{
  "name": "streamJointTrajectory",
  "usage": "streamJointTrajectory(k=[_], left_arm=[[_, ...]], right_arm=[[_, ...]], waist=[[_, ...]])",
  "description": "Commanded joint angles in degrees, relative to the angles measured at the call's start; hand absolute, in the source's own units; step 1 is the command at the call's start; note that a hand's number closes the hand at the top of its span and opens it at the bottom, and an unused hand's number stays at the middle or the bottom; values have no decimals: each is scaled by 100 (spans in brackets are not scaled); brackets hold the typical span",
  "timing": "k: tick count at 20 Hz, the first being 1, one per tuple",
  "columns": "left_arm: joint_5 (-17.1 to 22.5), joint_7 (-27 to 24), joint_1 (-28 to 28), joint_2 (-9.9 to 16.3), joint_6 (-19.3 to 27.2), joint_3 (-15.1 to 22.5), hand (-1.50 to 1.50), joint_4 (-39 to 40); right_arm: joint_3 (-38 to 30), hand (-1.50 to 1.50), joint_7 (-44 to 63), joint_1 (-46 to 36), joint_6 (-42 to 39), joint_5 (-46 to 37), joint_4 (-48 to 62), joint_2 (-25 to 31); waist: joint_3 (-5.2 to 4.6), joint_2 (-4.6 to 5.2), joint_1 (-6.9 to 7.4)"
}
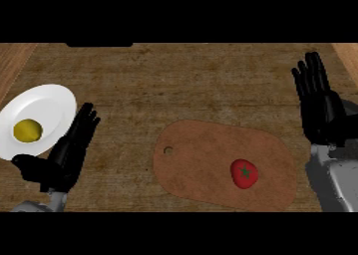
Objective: Pick the tomato from the cutting board and place it in the pan
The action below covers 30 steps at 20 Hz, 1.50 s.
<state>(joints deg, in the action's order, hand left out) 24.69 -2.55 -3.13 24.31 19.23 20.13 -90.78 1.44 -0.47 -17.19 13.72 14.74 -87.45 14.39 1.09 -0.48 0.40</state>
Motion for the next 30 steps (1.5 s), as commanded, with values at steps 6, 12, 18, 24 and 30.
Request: streamJointTrajectory(k=[6,12,18,24,30], left_arm=[[160,425,-265,-63,-571,435,0,20],[411,731,-327,-313,-666,422,0,109],[457,883,-385,-317,-746,334,0,290],[539,828,-290,-253,-780,174,0,379],[481,843,-433,-287,-772,118,0,405]], right_arm=[[2647,150,-439,-1159,-2382,-1431,-467,797],[2986,-150,-2700,-766,-1253,-3270,-184,911],[3732,-150,-2119,-1042,-1991,-4467,-480,1828],[4666,-150,-555,-1705,-2873,-6416,-852,2532],[5659,-150,1144,-1675,-4482,-7453,-1427,2211]], waist=[[-166,90,496],[-103,70,17],[-125,0,-93],[-161,-113,-149],[-134,-47,-190]])
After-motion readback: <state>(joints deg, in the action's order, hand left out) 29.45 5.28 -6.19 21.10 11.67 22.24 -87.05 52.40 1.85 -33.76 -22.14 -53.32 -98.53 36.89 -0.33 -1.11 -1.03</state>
